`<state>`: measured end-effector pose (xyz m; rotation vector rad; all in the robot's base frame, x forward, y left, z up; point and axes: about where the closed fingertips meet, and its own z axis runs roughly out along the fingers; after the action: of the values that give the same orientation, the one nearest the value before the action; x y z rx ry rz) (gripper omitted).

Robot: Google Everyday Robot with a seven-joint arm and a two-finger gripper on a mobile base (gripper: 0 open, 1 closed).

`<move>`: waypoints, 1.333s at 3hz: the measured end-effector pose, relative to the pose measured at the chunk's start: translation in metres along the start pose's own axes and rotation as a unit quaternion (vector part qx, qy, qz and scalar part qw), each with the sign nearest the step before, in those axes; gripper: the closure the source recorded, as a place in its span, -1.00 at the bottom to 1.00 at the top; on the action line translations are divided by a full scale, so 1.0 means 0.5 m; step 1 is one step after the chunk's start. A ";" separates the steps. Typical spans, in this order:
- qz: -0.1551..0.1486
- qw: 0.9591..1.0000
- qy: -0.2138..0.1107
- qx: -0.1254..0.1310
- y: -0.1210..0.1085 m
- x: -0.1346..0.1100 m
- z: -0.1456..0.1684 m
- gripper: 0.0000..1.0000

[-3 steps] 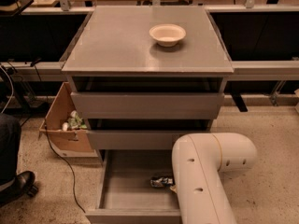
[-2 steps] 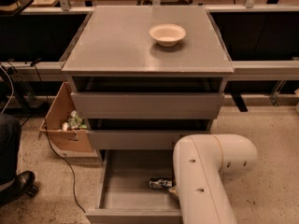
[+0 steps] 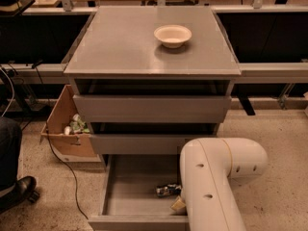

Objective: Place redbull can into bottom drawer

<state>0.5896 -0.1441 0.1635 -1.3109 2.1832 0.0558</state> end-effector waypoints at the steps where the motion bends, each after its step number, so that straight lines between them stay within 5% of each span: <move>1: -0.008 1.000 -0.009 0.002 0.001 0.001 -0.045 -1.00; 2: -0.012 1.000 -0.025 0.010 -0.009 0.006 -0.139 -1.00; 4: -0.044 0.996 -0.052 0.062 -0.045 -0.045 -0.465 -1.00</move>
Offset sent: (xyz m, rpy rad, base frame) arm -0.0698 -0.0714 0.1429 0.0443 -0.0943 0.0222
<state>0.5088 -0.2129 0.3726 -1.3039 2.0066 -0.0443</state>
